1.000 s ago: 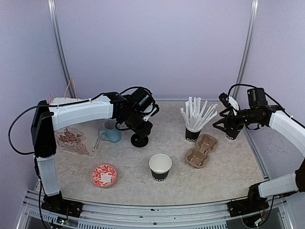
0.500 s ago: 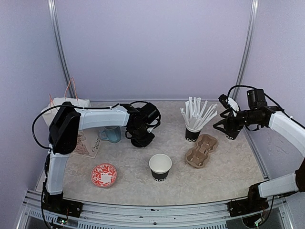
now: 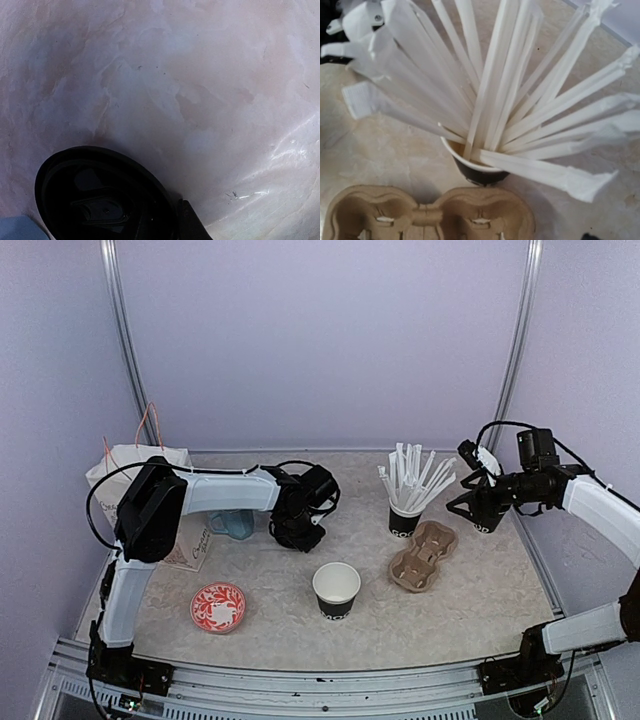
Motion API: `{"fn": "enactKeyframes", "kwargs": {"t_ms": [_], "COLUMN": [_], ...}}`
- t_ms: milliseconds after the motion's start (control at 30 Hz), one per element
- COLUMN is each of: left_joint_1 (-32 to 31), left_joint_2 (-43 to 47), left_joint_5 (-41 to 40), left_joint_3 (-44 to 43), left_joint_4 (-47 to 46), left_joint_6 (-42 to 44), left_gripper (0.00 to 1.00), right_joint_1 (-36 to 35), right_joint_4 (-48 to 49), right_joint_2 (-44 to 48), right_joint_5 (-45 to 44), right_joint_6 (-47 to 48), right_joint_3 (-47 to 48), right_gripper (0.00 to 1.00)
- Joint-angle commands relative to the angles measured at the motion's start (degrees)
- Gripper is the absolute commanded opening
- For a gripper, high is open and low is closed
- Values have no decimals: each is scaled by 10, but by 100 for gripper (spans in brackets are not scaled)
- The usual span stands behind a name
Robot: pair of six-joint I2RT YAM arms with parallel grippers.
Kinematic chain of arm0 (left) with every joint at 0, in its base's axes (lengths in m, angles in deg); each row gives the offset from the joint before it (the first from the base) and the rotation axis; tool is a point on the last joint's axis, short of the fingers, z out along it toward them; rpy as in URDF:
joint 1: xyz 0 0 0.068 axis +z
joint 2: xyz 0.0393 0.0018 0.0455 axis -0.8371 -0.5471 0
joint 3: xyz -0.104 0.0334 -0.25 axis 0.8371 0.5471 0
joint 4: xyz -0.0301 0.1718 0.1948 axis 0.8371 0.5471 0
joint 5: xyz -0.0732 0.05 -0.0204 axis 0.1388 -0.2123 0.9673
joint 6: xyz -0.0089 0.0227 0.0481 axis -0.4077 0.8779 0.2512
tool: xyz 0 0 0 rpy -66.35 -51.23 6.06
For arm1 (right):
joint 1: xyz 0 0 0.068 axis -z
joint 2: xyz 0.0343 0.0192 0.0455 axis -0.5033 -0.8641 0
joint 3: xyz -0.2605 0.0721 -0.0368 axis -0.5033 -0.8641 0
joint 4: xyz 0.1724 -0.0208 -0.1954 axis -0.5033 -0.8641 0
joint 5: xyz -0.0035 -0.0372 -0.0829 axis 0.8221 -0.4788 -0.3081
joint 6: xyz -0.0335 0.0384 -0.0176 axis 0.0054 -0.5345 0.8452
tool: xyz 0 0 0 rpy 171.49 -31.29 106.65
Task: Pack the takeout coffee
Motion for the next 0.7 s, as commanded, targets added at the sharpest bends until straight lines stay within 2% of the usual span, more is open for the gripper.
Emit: {"fn": "enactKeyframes", "kwargs": {"t_ms": [0,233,500,567,667], "left_joint_1": [1,-4,-45,-52,-66], "left_joint_2": [-12,-6,103,142,195], "left_joint_5": [-28,-23,1,27,78], "left_joint_3": [-14,-19,-39,-54,-67], "left_joint_4": [-8,6,31,34,14], "left_joint_6": [0,4,-9,-15,-30], "left_gripper": [16,2,1,2,3], "right_joint_1": [-7,-7,-7,-7,-7], "right_joint_4": [10,-19,-113,-102,-76], "right_joint_2": [-4,3,65,84,98], "right_joint_5": [7,7,-19,-15,11], "right_joint_6": [1,2,29,6,-31], "right_joint_3": [-9,4,68,78,94], "right_gripper": [86,86,90,99,100]}}
